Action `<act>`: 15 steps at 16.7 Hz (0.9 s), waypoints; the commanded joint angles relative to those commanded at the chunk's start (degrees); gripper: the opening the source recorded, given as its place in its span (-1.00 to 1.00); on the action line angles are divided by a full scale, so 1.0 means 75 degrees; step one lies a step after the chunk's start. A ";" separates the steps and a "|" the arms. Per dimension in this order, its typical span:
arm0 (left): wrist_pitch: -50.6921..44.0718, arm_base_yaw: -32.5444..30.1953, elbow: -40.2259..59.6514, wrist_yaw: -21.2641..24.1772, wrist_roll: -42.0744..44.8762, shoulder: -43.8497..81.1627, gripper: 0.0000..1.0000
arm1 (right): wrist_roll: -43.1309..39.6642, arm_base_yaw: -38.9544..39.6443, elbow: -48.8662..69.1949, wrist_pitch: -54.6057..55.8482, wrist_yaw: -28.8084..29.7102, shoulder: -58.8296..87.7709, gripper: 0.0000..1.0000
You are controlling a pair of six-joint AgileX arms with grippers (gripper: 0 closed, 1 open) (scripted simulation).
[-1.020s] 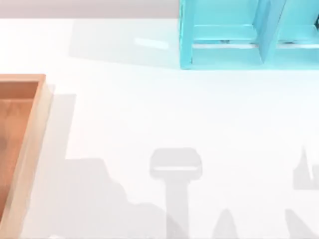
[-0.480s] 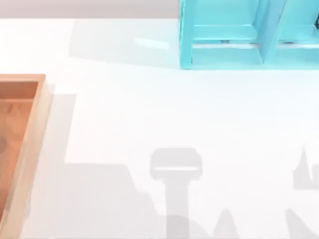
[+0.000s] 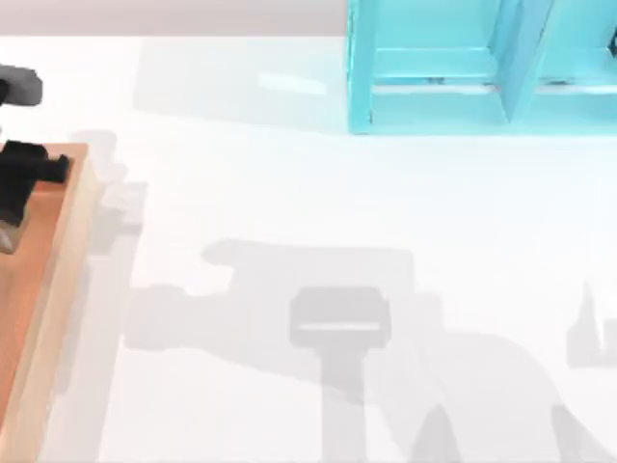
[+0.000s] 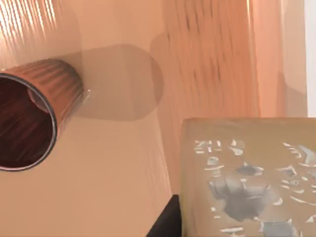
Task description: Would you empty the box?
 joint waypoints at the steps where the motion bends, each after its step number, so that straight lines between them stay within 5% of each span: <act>1: 0.0207 -0.0561 -0.0026 -0.0010 -0.0556 0.0163 -1.00 | 0.0000 0.0000 0.0000 0.0000 0.0000 0.0000 1.00; 7: 0.1111 -0.2924 -0.0891 0.0167 -0.3696 0.0615 -1.00 | 0.0000 0.0000 0.0000 0.0000 0.0000 0.0000 1.00; 15: 0.1277 -0.3277 -0.1361 0.0280 -0.4367 0.0564 -1.00 | 0.0000 0.0000 0.0000 0.0000 0.0000 0.0000 1.00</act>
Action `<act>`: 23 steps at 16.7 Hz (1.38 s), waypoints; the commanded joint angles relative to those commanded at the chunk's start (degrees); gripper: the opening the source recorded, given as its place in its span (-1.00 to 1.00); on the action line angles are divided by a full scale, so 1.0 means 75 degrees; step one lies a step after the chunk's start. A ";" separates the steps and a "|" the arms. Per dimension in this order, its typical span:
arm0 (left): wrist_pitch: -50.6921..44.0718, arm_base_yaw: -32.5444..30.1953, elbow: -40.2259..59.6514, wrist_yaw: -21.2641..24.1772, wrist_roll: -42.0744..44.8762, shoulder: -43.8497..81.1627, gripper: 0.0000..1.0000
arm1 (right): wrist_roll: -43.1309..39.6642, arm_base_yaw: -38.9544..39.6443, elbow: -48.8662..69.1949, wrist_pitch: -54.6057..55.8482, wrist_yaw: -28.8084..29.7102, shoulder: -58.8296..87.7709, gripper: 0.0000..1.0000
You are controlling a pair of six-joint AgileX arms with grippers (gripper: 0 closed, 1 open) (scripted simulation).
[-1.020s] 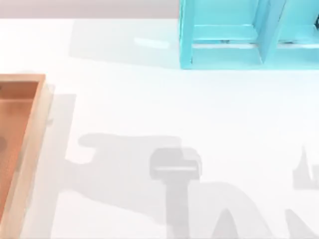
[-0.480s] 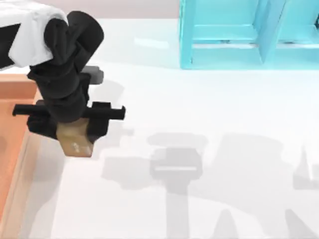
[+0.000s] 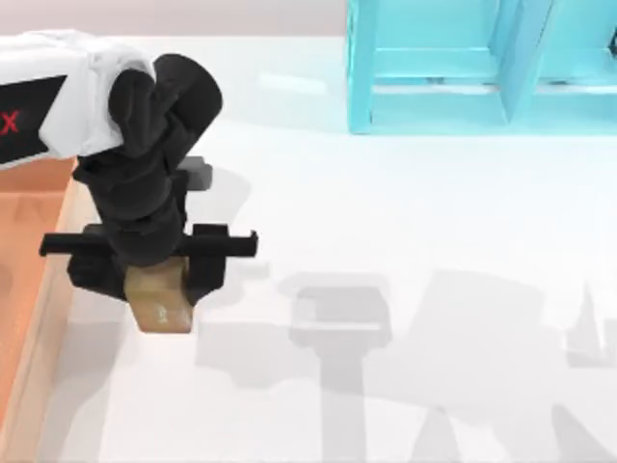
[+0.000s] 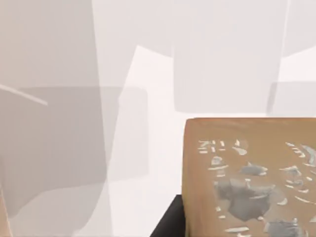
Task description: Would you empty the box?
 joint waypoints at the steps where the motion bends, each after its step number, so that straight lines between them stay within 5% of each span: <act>1: 0.0028 0.0002 -0.0023 0.0002 0.0000 0.0010 -1.00 | 0.0000 0.0000 0.0000 0.0000 0.0000 0.0000 1.00; 11: 0.1344 -0.0016 -0.0841 0.0008 0.0003 0.0494 -1.00 | 0.0000 0.0000 0.0000 0.0000 0.0000 0.0000 1.00; 23: 0.1344 -0.0016 -0.0841 0.0008 0.0003 0.0494 0.81 | 0.0000 0.0000 0.0000 0.0000 0.0000 0.0000 1.00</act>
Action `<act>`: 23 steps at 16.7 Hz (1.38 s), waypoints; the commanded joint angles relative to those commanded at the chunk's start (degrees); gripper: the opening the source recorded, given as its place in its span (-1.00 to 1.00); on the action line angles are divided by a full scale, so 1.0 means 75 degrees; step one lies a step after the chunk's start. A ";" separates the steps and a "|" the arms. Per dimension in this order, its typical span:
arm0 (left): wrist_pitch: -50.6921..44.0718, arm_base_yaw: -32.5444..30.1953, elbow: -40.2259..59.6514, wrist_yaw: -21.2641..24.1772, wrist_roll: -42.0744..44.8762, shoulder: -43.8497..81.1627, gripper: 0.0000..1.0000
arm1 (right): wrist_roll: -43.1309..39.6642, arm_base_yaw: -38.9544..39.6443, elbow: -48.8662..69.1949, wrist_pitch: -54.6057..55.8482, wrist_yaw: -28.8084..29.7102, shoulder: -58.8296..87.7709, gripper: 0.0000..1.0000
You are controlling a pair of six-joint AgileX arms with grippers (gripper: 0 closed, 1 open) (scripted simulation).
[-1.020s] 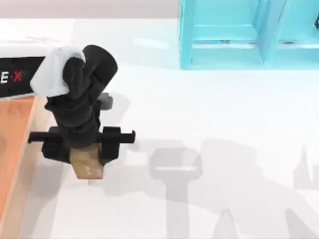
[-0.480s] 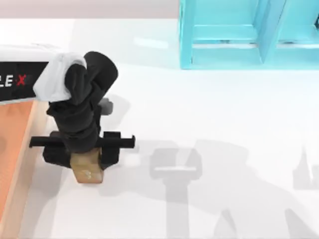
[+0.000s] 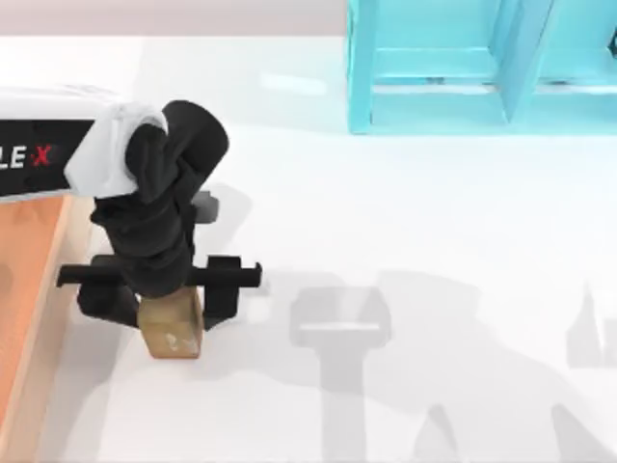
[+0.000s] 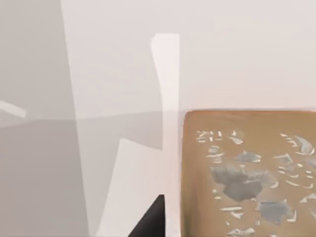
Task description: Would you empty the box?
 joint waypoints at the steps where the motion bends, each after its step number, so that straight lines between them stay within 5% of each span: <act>1: 0.0000 0.0000 0.0000 0.0000 0.0000 0.0000 0.96 | 0.0000 0.0000 0.0000 0.0000 0.0000 0.0000 1.00; 12: -0.0129 0.0002 0.0102 0.0002 -0.0003 -0.0045 1.00 | 0.0000 0.0000 0.0000 0.0000 0.0000 0.0000 1.00; 23: -0.2363 -0.0016 0.1618 -0.0003 -0.0030 -0.0750 1.00 | 0.0000 0.0000 0.0000 0.0000 0.0000 0.0000 1.00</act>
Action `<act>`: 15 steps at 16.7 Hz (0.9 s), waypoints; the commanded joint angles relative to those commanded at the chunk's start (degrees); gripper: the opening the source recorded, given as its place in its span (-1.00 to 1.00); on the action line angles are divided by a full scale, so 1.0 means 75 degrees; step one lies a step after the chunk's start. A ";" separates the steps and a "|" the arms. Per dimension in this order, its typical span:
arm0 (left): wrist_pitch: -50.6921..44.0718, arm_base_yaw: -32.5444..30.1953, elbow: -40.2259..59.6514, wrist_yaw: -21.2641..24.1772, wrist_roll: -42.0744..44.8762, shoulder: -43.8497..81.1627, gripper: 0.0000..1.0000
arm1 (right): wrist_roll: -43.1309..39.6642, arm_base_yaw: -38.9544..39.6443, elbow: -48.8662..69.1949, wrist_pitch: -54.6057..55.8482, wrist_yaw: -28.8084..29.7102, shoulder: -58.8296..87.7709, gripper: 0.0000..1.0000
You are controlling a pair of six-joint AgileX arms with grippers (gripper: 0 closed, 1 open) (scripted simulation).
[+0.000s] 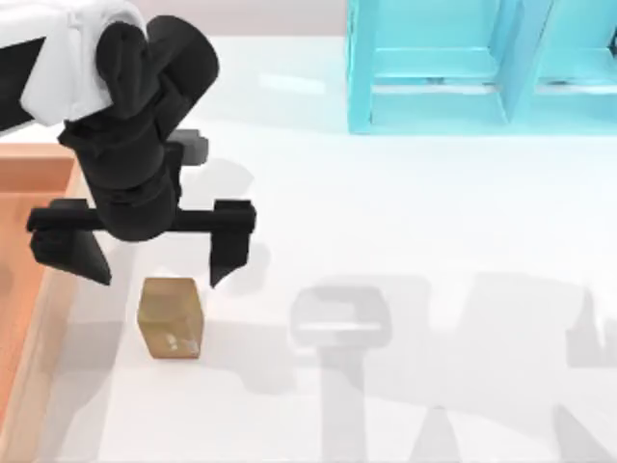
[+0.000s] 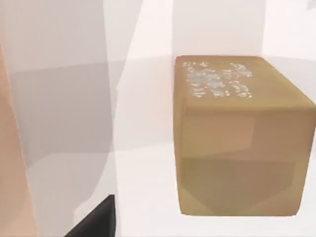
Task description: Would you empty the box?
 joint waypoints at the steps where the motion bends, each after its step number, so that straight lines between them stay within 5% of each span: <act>1: 0.0000 0.0000 0.0000 0.0000 0.0000 0.0000 1.00 | 0.0000 0.0000 0.0000 0.0000 0.0000 0.0000 1.00; 6: -0.0217 0.0515 0.0338 0.0004 0.0498 0.0244 1.00 | 0.0000 0.0000 0.0000 0.0000 0.0000 0.0000 1.00; 15: -0.1366 0.4351 0.2350 -0.0020 0.4357 0.1080 1.00 | 0.0000 0.0000 0.0000 0.0000 0.0000 0.0000 1.00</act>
